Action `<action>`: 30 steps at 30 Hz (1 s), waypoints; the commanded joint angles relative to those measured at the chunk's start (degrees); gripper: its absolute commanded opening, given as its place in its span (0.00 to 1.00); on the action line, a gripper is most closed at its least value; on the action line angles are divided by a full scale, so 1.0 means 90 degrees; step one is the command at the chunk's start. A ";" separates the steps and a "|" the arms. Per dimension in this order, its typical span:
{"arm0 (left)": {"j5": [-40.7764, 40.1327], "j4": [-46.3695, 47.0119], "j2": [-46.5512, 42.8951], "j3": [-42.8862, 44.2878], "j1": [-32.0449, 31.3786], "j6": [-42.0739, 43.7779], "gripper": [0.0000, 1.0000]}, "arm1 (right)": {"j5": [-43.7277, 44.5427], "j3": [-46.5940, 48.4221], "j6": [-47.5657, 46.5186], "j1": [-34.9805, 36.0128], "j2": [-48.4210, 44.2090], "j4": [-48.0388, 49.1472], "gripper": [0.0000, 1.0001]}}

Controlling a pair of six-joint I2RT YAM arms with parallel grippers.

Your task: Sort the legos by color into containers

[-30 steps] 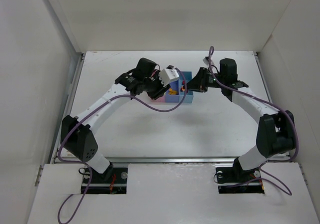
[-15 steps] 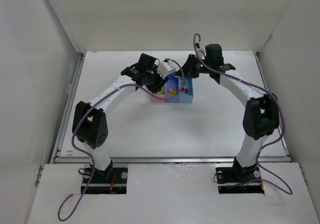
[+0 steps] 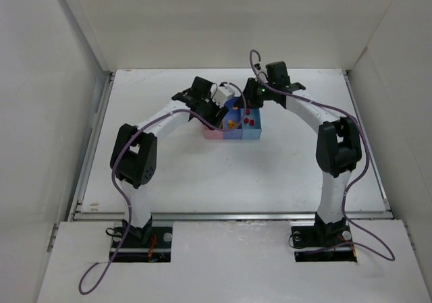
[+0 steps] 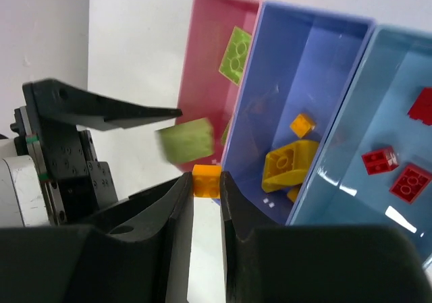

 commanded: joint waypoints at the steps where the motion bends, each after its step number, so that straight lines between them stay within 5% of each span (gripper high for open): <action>1: -0.0056 0.0176 -0.0100 0.0253 0.0078 -0.0210 0.60 | 0.0037 0.0391 -0.0110 -0.0010 -0.0082 0.0029 0.00; 8: 0.0109 0.0176 -0.0159 0.0340 0.0214 -0.0210 0.73 | 0.0037 0.0528 -0.0052 -0.0010 -0.0024 -0.0107 0.00; 20: 0.0463 -0.0458 -0.0559 0.1825 0.0633 -0.0982 0.74 | 0.1258 0.1397 -0.0521 0.0449 0.0660 -0.1065 0.01; 25: 0.0131 -0.0527 -0.0978 0.1298 0.0888 -0.1050 0.74 | 0.1512 0.1252 -0.0521 0.0449 0.0728 -0.1143 0.29; 26: 0.0053 -0.0527 -0.0979 0.1297 0.0888 -0.1050 0.74 | 0.1415 0.1251 -0.0521 0.0449 0.0728 -0.1066 0.48; 27: 0.0052 -0.0527 -0.1047 0.1220 0.0956 -0.1137 0.74 | 0.1308 0.1251 -0.0579 0.0507 0.0728 -0.1065 0.54; 30: 0.0052 -0.0469 -0.1116 0.1151 0.1112 -0.1226 0.74 | 0.1248 0.1407 -0.0715 0.0585 0.0728 -0.1065 0.66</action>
